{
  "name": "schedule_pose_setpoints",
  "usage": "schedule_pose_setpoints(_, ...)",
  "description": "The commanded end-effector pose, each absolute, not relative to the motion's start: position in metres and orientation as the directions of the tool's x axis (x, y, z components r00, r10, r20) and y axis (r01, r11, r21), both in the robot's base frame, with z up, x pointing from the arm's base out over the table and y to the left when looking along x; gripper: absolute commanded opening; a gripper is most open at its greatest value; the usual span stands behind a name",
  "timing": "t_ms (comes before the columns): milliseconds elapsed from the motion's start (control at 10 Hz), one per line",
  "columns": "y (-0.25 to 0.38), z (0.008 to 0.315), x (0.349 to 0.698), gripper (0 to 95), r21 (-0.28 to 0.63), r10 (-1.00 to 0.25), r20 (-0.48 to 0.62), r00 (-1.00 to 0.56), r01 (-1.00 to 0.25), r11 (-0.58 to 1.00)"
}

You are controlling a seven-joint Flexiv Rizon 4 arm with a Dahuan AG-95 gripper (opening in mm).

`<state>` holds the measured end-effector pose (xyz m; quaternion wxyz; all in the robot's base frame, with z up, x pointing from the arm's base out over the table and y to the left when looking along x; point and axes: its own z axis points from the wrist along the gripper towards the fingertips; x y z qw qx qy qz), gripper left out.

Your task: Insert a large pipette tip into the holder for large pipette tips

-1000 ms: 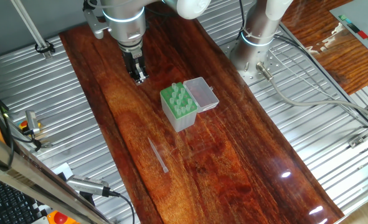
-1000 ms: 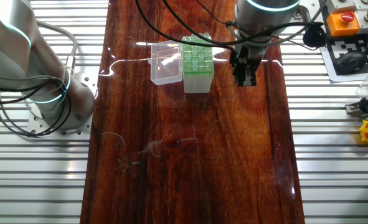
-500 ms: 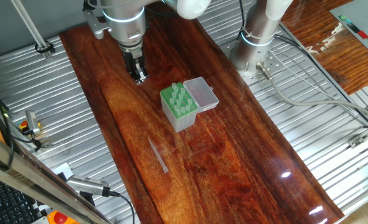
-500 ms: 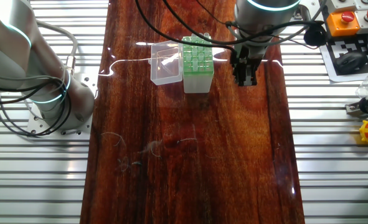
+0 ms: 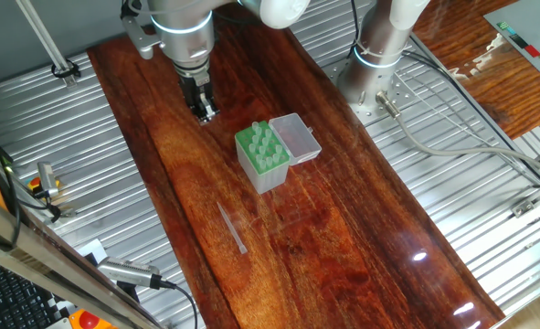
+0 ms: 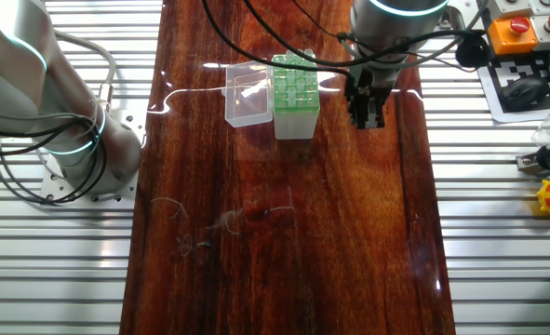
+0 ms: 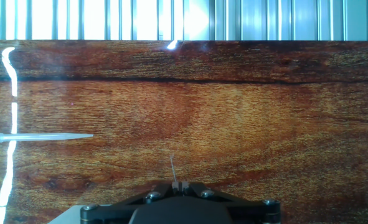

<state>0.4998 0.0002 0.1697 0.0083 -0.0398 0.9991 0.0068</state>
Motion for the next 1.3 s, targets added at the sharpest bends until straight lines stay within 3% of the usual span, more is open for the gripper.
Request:
schedule_pose_setpoints(100,0.0,0.17,0.5,0.0,0.012,-0.106,-0.013,-0.994,-0.107,0.994)
schedule_pose_setpoints(1000,0.007,0.157,0.539,0.0,0.012,-0.161,-0.013,-0.987,-0.161,0.987)
schedule_pose_setpoints(1300,0.005,0.155,0.533,0.0,0.013,-0.29,-0.011,-0.957,-0.291,0.957)
